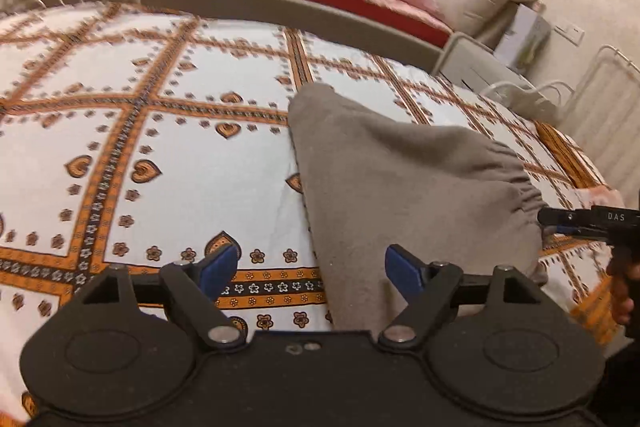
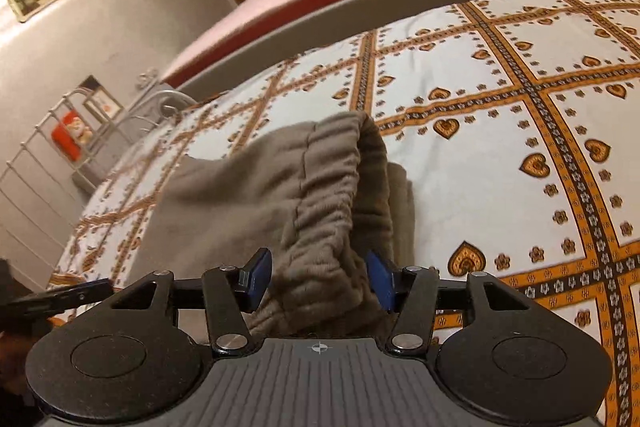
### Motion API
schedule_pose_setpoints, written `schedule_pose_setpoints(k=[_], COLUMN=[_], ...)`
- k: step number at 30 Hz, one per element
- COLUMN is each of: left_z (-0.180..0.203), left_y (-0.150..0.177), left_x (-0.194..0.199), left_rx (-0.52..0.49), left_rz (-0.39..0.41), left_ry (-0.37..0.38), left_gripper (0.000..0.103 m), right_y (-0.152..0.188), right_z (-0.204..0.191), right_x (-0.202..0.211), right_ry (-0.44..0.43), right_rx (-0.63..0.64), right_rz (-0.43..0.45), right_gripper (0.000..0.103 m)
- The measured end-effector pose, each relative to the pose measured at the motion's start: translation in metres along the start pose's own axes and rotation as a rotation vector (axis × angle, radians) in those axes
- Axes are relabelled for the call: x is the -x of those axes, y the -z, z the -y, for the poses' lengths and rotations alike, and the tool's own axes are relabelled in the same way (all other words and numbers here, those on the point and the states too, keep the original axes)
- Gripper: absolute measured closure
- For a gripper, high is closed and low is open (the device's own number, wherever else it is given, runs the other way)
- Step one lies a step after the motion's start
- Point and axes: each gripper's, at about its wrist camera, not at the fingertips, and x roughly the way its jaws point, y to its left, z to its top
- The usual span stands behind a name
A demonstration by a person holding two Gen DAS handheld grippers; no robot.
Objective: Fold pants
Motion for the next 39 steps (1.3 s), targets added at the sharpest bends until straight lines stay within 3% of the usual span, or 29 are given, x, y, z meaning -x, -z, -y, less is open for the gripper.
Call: schedule_pose_setpoints(k=[4, 7, 10, 15, 22, 28, 30, 31, 33, 36, 39], left_z=[0.012, 0.018, 0.022, 0.028, 0.029, 0.034, 0.031, 0.022, 0.01, 0.016, 0.013], left_y=[0.013, 0.026, 0.044, 0.066, 0.07, 0.068, 0.068, 0.069, 0.069, 0.069, 0.069], left_x=[0.011, 0.022, 0.029, 0.029, 0.013, -0.005, -0.004, -0.001, 0.002, 0.005, 0.011], left_rx=[0.035, 0.051, 0.048, 0.031, 0.008, -0.018, -0.023, 0.009, 0.077, 0.038, 0.094], left_rz=[0.048, 0.077, 0.07, 0.034, 0.027, 0.038, 0.063, 0.072, 0.07, 0.077, 0.091], left_ry=[-0.037, -0.052, -0.055, -0.065, -0.123, -0.13, -0.179, -0.196, -0.163, -0.169, -0.144], left_gripper=[0.029, 0.03, 0.032, 0.034, 0.038, 0.039, 0.049, 0.044, 0.045, 0.046, 0.047], right_y=[0.01, 0.022, 0.036, 0.045, 0.053, 0.055, 0.055, 0.055, 0.056, 0.054, 0.055], right_z=[-0.005, -0.002, 0.006, 0.011, 0.013, 0.012, 0.011, 0.011, 0.011, 0.012, 0.018], right_x=[0.008, 0.023, 0.035, 0.054, 0.062, 0.052, 0.048, 0.047, 0.046, 0.042, 0.033], right_ry=[0.031, 0.013, -0.027, -0.028, -0.035, -0.025, -0.021, -0.02, -0.017, -0.029, -0.074], right_rx=[-0.027, -0.123, -0.229, -0.264, -0.3, -0.298, -0.295, -0.292, -0.289, -0.284, -0.332], right_rz=[0.038, 0.063, 0.068, 0.087, 0.097, 0.076, 0.069, 0.063, 0.059, 0.054, 0.04], right_gripper=[0.049, 0.049, 0.049, 0.048, 0.043, 0.043, 0.043, 0.043, 0.043, 0.043, 0.043])
